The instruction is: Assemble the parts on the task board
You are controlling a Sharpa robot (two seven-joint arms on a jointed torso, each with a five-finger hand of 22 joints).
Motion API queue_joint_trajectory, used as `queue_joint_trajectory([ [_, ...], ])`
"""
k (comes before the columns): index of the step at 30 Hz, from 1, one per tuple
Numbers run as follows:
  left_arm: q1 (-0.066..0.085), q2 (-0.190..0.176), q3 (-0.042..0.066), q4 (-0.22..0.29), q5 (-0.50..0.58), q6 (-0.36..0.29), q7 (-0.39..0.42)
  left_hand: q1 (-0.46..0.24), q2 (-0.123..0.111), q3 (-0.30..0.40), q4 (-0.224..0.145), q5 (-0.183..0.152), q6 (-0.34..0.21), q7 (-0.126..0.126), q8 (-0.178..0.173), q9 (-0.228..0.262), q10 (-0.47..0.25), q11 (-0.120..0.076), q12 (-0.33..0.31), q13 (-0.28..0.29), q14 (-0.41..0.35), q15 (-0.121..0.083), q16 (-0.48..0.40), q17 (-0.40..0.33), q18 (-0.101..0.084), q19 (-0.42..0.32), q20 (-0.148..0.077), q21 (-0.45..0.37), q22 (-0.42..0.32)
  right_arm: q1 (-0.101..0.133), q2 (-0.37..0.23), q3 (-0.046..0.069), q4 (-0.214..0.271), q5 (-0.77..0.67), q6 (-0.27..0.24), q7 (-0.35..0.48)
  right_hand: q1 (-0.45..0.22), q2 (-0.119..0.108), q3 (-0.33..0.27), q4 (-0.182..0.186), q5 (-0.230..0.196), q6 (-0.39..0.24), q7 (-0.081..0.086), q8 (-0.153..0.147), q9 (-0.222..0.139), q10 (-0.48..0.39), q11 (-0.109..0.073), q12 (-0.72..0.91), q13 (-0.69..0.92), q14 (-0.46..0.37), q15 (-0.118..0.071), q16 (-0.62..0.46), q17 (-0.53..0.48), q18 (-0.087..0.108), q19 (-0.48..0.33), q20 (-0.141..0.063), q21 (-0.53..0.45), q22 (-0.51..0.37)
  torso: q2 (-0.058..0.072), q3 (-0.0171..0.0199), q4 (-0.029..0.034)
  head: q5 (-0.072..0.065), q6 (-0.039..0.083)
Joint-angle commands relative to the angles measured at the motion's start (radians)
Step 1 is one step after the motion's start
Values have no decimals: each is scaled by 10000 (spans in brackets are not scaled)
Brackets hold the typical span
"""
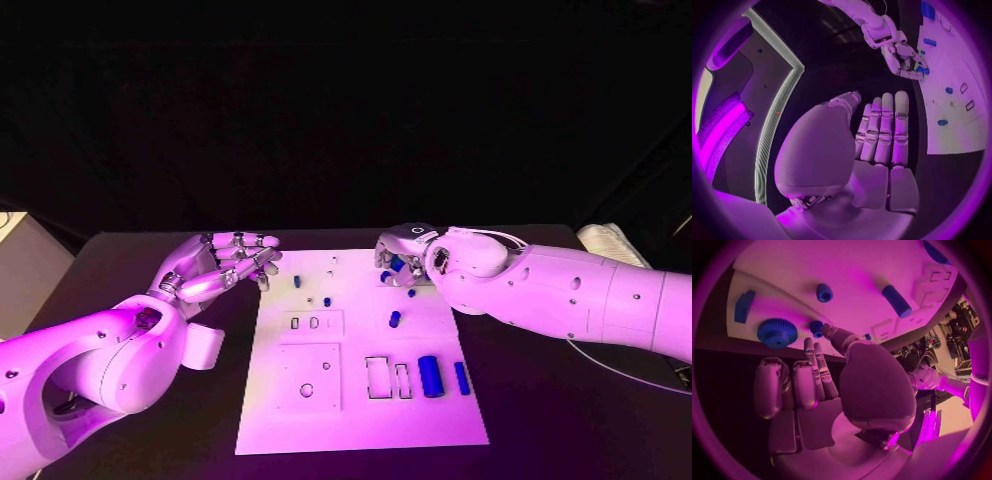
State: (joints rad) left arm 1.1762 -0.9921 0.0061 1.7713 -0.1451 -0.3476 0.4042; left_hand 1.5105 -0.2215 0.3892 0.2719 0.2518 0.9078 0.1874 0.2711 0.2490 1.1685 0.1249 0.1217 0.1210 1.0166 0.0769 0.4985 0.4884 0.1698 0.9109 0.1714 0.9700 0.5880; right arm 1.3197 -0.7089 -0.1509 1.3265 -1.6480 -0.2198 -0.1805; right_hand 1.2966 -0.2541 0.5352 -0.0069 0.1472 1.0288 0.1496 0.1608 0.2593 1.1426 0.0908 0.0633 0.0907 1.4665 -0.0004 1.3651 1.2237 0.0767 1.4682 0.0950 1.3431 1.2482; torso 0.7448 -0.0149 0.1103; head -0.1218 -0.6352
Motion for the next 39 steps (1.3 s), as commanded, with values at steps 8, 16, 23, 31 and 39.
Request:
queue_joint_trajectory([
  [8, 38, -14, 9, 17, -47, 192, 0, -48, -63, 85, 21, -40, -80, 2, 40, 27, -48, 4, 35, 17, 17, -42, -59, 36, 131, -85, -25, 91, 43, -35, 13, -9, 2, -151, 423, -16, 56, 169, 184, 86, 181, 196, -40, 97, 89, 175, -27, 52, 42, 395, 31, 109, 26, -151, 12, 62, 164, 158, 56, -15, 12, -18, 18],
  [16, 41, -29, 9, -1, -47, 189, -15, -48, -53, 108, 15, -42, -87, 2, 44, 42, -53, 3, 39, 27, 35, -44, -62, 57, 133, -93, -24, 150, 78, -46, 1, -12, -17, -159, 462, -51, 230, 564, 979, 40, -189, 631, -197, 410, 433, 1004, -235, 104, 171, 403, -132, 235, 55, -281, 204, -72, 693, 910, 77, -24, 54, -77, 20],
  [23, 42, -40, 9, -3, -48, 178, -30, -48, -41, 132, 10, -46, -89, -2, 52, 58, -53, -1, 46, 38, 56, -48, -64, 79, 136, -100, -25, 212, 116, -49, 3, -12, 10, -213, 113, -80, 343, 759, 1169, -104, -260, 725, -225, 547, 621, 1231, -295, 85, 231, 396, -181, 255, 32, -323, 261, -117, 853, 1144, 90, -30, 65, -88, 38],
  [31, 43, -40, 9, -15, -49, 174, -36, -32, -31, 168, -10, -47, -91, -8, 61, 79, -55, -7, 53, 52, 78, -56, -70, 106, 138, -113, -28, 289, 162, -47, -9, 2, 245, -238, -908, -136, 385, 801, 1236, -195, -284, 748, -224, 605, 711, 1305, -311, 69, 258, 398, -197, 274, 40, -348, 300, -133, 945, 1277, 91, -43, 73, -63, 98],
  [39, 44, -31, 9, -57, -49, 179, -29, -25, -28, 185, -19, -47, -93, -10, 65, 89, -57, -8, 55, 58, 85, -58, -75, 116, 139, -119, -29, 324, 183, 25, 331, 94, 293, -473, -1768, -535, 377, 781, 1238, -215, -284, 750, -217, 616, 731, 1310, -307, 60, 262, 404, -197, 292, 65, -353, 306, -135, 960, 1300, 105, -54, 100, -97, 142],
])
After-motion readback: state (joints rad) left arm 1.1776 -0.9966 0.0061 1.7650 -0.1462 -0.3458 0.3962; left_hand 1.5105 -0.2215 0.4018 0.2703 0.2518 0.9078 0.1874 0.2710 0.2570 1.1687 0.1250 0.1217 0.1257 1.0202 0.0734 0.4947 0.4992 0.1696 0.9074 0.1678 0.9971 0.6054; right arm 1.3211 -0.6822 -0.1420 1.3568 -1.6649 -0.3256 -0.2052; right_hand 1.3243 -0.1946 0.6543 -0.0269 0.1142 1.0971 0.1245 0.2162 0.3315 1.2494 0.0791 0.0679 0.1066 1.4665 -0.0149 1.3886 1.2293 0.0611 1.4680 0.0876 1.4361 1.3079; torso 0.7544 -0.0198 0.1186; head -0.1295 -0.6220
